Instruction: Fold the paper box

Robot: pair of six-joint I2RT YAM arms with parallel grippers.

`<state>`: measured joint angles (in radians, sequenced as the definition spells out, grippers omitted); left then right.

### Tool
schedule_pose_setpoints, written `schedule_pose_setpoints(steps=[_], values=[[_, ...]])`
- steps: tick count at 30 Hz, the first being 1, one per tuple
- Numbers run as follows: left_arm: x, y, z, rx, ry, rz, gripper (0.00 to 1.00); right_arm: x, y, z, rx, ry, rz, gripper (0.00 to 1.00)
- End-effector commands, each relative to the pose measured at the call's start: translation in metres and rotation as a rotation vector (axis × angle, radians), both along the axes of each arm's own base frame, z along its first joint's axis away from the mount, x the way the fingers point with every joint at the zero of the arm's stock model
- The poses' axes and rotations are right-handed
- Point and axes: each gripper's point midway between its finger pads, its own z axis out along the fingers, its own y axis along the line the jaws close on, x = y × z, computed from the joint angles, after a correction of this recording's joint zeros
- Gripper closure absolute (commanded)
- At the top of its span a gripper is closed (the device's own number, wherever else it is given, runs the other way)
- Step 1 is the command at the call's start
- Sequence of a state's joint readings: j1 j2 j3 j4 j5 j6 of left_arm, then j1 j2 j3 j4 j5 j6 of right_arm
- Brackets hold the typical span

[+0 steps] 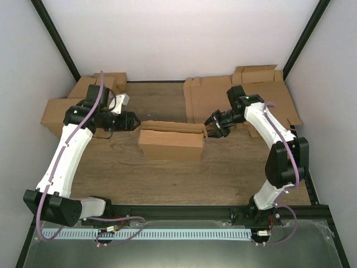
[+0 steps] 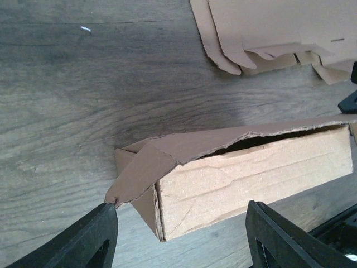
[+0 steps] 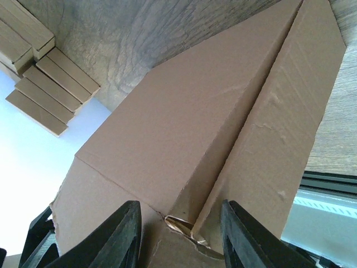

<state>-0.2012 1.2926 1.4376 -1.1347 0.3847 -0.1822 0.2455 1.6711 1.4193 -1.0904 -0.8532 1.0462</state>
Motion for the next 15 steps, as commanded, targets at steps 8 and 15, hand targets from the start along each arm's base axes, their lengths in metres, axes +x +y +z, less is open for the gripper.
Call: schedule_pose_setpoints(steps=[8,15], values=[[-0.006,0.004,-0.011,0.127,-0.108,-0.16,0.37,0.011,0.005,0.011,0.025,-0.048,0.024,0.6],[0.005,-0.001,-0.026,0.132,-0.108,-0.183,0.42,0.01,0.005,0.01,0.024,-0.049,0.028,0.6]])
